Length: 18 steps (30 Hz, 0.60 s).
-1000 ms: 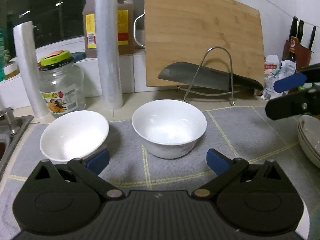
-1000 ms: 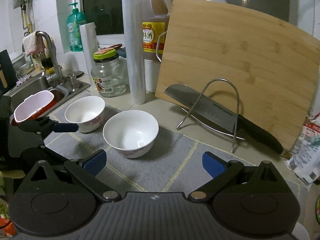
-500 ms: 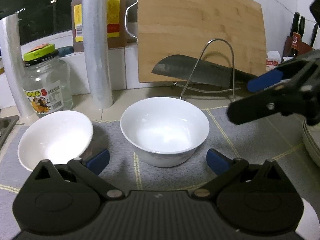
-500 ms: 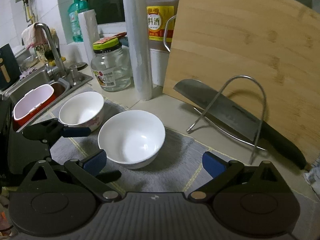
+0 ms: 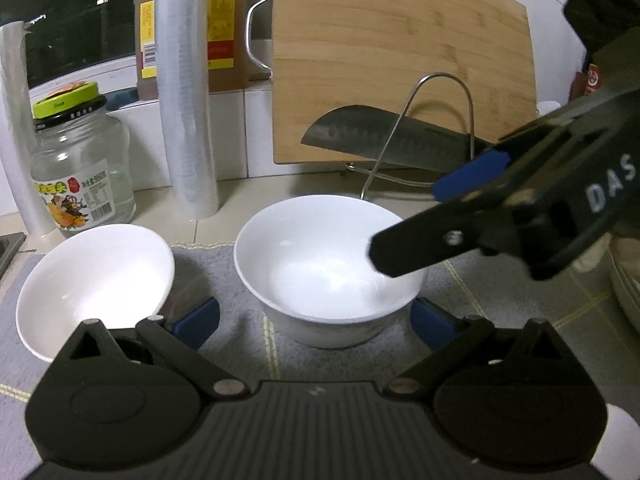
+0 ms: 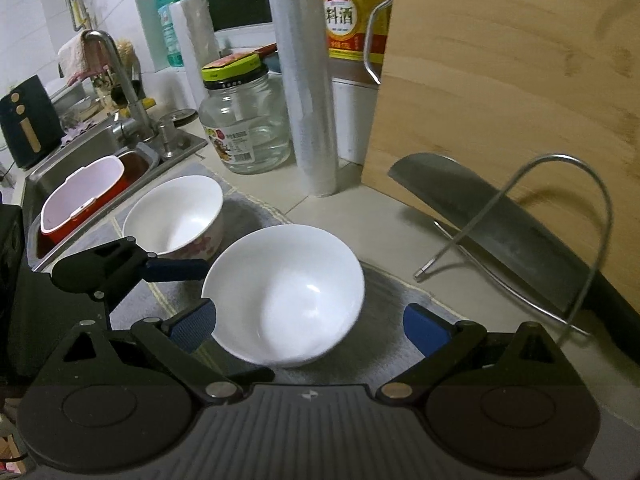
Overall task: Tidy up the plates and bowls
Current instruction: 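Close the right gripper on the rim of that bowl, then lift the held bowl and carry it over the stacked bowl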
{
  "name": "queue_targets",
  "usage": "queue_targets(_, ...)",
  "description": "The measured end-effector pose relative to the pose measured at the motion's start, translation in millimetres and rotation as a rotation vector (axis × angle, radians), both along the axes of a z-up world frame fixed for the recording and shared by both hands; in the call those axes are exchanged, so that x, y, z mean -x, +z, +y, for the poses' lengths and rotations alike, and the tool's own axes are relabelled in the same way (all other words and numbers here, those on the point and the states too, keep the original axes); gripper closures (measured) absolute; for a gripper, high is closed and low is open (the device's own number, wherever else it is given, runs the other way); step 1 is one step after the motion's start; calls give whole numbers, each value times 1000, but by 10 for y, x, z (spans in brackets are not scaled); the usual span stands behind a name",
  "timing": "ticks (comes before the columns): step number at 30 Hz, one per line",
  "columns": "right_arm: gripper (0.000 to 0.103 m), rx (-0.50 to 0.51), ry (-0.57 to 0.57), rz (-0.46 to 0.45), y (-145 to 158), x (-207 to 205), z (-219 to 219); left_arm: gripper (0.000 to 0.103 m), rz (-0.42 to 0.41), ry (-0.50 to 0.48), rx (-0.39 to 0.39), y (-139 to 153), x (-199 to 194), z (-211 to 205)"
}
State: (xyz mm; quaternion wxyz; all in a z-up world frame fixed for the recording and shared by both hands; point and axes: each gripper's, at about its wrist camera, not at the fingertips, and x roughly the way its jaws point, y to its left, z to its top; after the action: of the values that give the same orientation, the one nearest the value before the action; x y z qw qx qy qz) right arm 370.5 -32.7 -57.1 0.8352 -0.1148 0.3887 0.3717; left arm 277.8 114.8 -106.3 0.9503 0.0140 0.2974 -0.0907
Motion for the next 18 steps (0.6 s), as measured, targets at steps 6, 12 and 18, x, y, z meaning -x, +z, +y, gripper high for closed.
queue_targets(6,7,12,19,16,-66,-107,98,7,-6,-15,2,0,-29,-9)
queue_targets(12,14,14,20,43,-144,-207,142,13,-15,-36,0,-2,-29,-28)
queue_targets(18,19,14,23,53,-183,-275,189,14,-20,-45,1,-8,-30,-26)
